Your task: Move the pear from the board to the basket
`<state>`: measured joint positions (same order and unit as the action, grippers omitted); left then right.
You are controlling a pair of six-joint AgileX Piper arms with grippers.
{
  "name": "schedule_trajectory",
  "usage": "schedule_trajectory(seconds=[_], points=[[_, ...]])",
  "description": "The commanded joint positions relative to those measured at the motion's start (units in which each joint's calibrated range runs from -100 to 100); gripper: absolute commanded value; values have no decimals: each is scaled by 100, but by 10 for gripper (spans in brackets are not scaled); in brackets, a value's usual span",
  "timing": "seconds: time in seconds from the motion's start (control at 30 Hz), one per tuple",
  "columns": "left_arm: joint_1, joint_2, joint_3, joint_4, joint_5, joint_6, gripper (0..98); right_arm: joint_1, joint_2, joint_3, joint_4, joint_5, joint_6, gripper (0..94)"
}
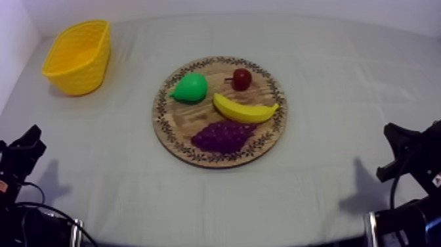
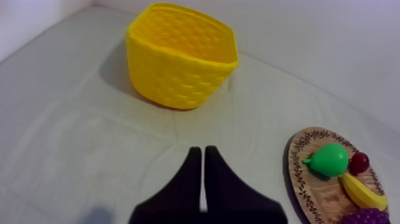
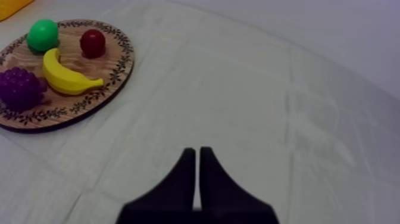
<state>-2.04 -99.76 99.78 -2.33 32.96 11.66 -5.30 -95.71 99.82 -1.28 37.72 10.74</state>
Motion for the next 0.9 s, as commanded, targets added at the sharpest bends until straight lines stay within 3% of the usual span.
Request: schedule_trajectory(seconds=[0.0,0.5,0.87], points=[[-2,2,0,1,2,-1,0,2,-4,-5,-1,2,-2,4],[63,2,-27,5,83,11,0,2,-4,-5,-1,2,-4,4],[708,-22,-163,76,422,-278,0,2,-4,-5,-1,2,-7,4]])
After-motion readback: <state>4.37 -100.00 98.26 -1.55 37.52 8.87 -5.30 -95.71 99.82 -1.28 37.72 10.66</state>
